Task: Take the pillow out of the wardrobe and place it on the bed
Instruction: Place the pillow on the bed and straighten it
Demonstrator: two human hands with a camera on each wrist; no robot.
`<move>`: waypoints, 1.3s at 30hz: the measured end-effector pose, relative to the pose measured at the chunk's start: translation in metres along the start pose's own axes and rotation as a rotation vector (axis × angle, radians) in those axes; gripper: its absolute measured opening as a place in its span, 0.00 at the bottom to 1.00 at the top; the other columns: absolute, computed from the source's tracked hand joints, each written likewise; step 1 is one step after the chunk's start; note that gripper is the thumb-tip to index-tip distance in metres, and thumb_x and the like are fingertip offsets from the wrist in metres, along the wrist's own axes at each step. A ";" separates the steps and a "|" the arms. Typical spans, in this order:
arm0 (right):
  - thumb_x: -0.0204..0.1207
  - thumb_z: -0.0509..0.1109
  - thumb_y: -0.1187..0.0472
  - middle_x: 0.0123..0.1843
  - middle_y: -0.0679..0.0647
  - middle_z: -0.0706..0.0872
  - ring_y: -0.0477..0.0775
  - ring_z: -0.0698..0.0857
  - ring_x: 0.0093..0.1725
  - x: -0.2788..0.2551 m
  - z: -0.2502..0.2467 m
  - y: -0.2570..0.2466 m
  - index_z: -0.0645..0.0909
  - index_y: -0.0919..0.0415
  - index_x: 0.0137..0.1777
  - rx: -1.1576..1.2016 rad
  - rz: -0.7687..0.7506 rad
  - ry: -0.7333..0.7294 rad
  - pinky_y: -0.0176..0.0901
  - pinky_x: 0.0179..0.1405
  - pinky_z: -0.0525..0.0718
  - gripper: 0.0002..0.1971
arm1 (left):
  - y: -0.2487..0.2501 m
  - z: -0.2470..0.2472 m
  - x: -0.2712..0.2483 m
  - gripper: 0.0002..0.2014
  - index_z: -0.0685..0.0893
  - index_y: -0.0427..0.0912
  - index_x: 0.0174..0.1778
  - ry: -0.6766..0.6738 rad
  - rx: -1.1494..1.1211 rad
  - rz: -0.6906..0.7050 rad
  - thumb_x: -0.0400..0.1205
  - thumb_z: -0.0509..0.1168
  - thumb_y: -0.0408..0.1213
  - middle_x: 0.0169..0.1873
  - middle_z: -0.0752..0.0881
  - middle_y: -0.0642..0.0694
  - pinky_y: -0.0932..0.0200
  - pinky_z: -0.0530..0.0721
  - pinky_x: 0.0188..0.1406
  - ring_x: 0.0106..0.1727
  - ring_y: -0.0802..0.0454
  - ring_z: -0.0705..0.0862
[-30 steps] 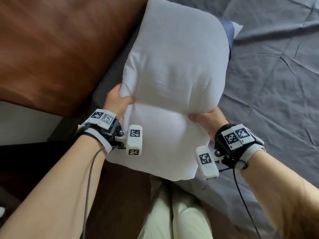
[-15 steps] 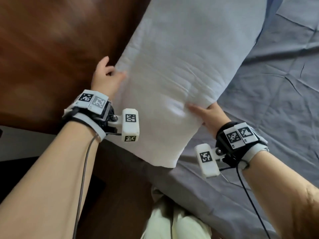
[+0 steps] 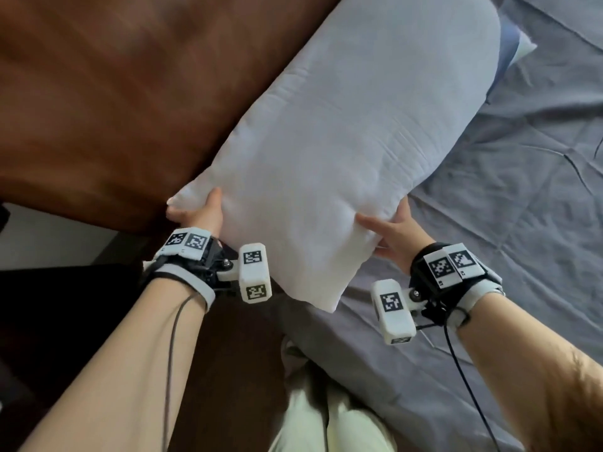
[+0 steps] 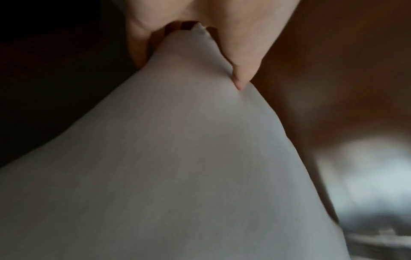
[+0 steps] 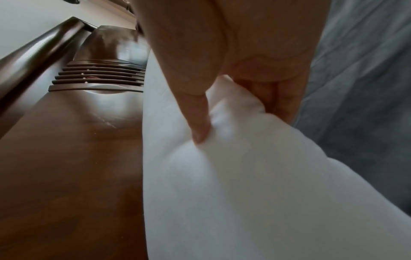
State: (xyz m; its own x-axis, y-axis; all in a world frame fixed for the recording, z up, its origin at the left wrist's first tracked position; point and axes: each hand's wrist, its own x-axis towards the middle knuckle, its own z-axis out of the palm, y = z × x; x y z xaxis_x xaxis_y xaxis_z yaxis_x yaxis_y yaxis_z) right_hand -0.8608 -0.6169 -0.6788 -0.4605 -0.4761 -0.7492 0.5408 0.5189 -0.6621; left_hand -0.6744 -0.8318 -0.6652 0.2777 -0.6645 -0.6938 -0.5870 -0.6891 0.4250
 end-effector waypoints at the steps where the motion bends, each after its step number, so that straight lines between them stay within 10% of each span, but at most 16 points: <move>1: 0.66 0.80 0.57 0.65 0.48 0.85 0.57 0.88 0.61 0.000 0.001 0.002 0.59 0.38 0.75 -0.008 0.001 0.005 0.66 0.59 0.86 0.42 | -0.003 -0.002 0.001 0.49 0.61 0.45 0.80 -0.054 -0.054 -0.060 0.66 0.68 0.66 0.75 0.73 0.40 0.40 0.72 0.75 0.75 0.36 0.75; 4: 0.66 0.80 0.62 0.64 0.52 0.85 0.59 0.88 0.60 0.001 0.006 0.005 0.57 0.39 0.77 0.017 -0.045 0.033 0.67 0.57 0.87 0.46 | -0.007 -0.012 -0.002 0.39 0.78 0.40 0.69 -0.187 -0.123 -0.101 0.69 0.71 0.64 0.63 0.85 0.43 0.49 0.82 0.60 0.57 0.42 0.86; 7: 0.69 0.77 0.71 0.66 0.57 0.84 0.62 0.87 0.61 0.002 0.015 0.003 0.55 0.47 0.79 0.050 -0.120 0.032 0.64 0.57 0.87 0.45 | -0.006 -0.021 0.000 0.34 0.73 0.41 0.74 -0.143 -0.113 -0.014 0.76 0.71 0.55 0.62 0.83 0.45 0.53 0.79 0.47 0.48 0.44 0.83; 16: 0.73 0.75 0.55 0.62 0.51 0.87 0.53 0.87 0.58 -0.006 0.027 0.025 0.68 0.51 0.73 -0.001 0.083 -0.022 0.42 0.44 0.86 0.30 | -0.012 -0.017 0.001 0.43 0.70 0.43 0.77 -0.109 -0.103 -0.084 0.70 0.72 0.62 0.67 0.81 0.41 0.39 0.79 0.67 0.63 0.36 0.82; 21: 0.75 0.74 0.55 0.60 0.53 0.90 0.54 0.89 0.60 -0.015 0.038 0.044 0.80 0.53 0.66 -0.036 0.277 -0.305 0.47 0.53 0.89 0.19 | -0.018 -0.017 0.001 0.34 0.74 0.42 0.70 -0.272 -0.266 -0.128 0.74 0.72 0.58 0.57 0.86 0.44 0.50 0.85 0.33 0.49 0.44 0.87; 25: 0.73 0.75 0.58 0.63 0.61 0.88 0.60 0.87 0.63 -0.011 0.045 0.052 0.80 0.60 0.67 -0.008 0.298 -0.243 0.57 0.63 0.85 0.22 | -0.030 -0.015 0.002 0.27 0.79 0.44 0.67 -0.382 -0.431 -0.148 0.75 0.73 0.53 0.50 0.89 0.43 0.53 0.89 0.25 0.48 0.43 0.89; 32: 0.72 0.76 0.59 0.40 0.60 0.88 0.54 0.84 0.33 -0.008 0.045 0.077 0.84 0.62 0.50 -0.187 0.263 -0.109 0.42 0.40 0.81 0.10 | -0.040 -0.007 0.017 0.26 0.82 0.38 0.65 -0.324 -0.389 -0.078 0.74 0.76 0.46 0.59 0.89 0.38 0.39 0.88 0.56 0.57 0.38 0.89; 39: 0.74 0.74 0.56 0.35 0.52 0.88 0.40 0.87 0.23 -0.005 0.044 0.086 0.82 0.57 0.46 -0.269 0.249 -0.099 0.30 0.22 0.78 0.06 | -0.051 -0.008 0.027 0.22 0.84 0.40 0.55 -0.281 -0.366 -0.074 0.71 0.77 0.49 0.57 0.89 0.40 0.45 0.87 0.61 0.60 0.41 0.88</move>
State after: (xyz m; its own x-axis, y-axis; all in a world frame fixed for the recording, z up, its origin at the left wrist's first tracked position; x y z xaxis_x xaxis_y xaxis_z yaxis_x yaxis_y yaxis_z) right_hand -0.7815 -0.6013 -0.7313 -0.2604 -0.3713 -0.8912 0.4172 0.7892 -0.4507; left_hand -0.6313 -0.8174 -0.7013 0.0622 -0.5406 -0.8390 -0.2526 -0.8218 0.5108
